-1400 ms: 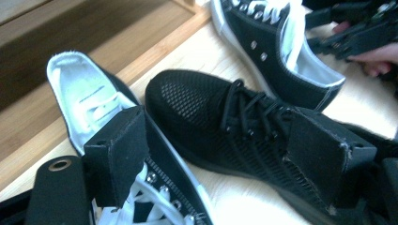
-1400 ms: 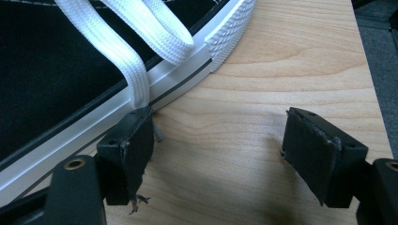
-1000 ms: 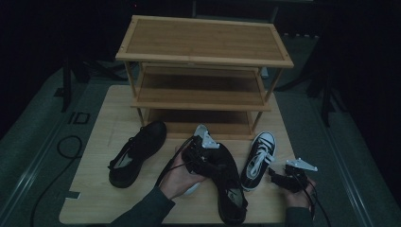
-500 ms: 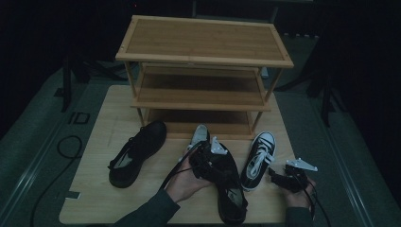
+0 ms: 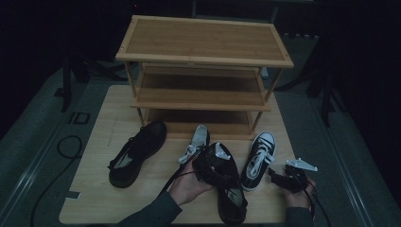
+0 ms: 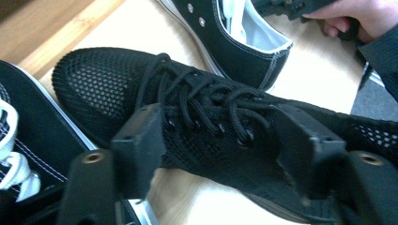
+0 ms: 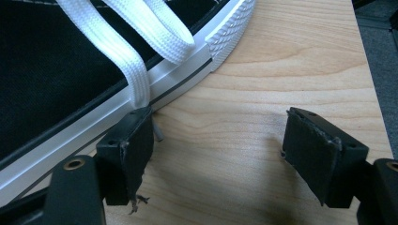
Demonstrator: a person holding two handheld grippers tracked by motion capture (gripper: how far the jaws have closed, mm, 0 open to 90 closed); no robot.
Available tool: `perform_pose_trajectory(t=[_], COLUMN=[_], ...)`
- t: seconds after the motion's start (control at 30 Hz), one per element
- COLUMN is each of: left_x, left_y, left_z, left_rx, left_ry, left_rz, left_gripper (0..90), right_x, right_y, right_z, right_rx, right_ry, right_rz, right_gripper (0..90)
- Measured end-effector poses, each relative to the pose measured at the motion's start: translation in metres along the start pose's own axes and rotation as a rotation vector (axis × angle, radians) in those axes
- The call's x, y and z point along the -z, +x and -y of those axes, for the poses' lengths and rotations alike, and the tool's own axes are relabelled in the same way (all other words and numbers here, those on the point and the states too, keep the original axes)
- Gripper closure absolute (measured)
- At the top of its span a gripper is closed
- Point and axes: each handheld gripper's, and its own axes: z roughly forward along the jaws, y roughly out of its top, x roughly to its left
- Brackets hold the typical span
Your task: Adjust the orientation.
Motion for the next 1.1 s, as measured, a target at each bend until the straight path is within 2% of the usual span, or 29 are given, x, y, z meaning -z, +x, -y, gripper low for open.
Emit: perform_pose_trajectory(t=[0.1,0.23,0.37,0.4,0.53,0.63,0.83,1.1], left_x=[-0.004,-0.017,-0.02,-0.019,-0.016,-0.014,-0.012,0.002], left_y=[-0.002,-0.004,0.0,0.0,-0.001,0.001,0.009,0.021], left_z=[0.001,0.006,0.006,0.006,0.005,0.007,0.009,0.008], left_rx=[-0.01,0.005,0.055,0.059,0.075,0.078,0.118,0.099], left_ry=[0.04,0.079,0.102,0.104,0.094,0.084,0.055,0.018], left_rz=[-0.01,-0.013,0.032,0.049,0.049,0.028,0.047,0.073], left_gripper=[48.6,48.6,53.3,58.0,74.5,80.3,84.1,85.6], right_x=[0.0,0.0,0.0,0.0,0.0,0.0,0.0,0.0], right_y=[0.0,0.0,0.0,0.0,0.0,0.0,0.0,0.0], right_z=[0.0,0.0,0.0,0.0,0.0,0.0,0.0,0.0], right_rx=[-0.001,0.0,0.0,0.0,0.0,0.001,0.0,-0.002], right_ry=[0.0,0.0,0.0,0.0,0.0,0.0,0.0,0.0], right_rz=[0.0,0.0,0.0,0.0,0.0,0.0,0.0,0.0], right_gripper=[24.6,24.6,24.6,24.6,24.6,24.6,24.6,24.6])
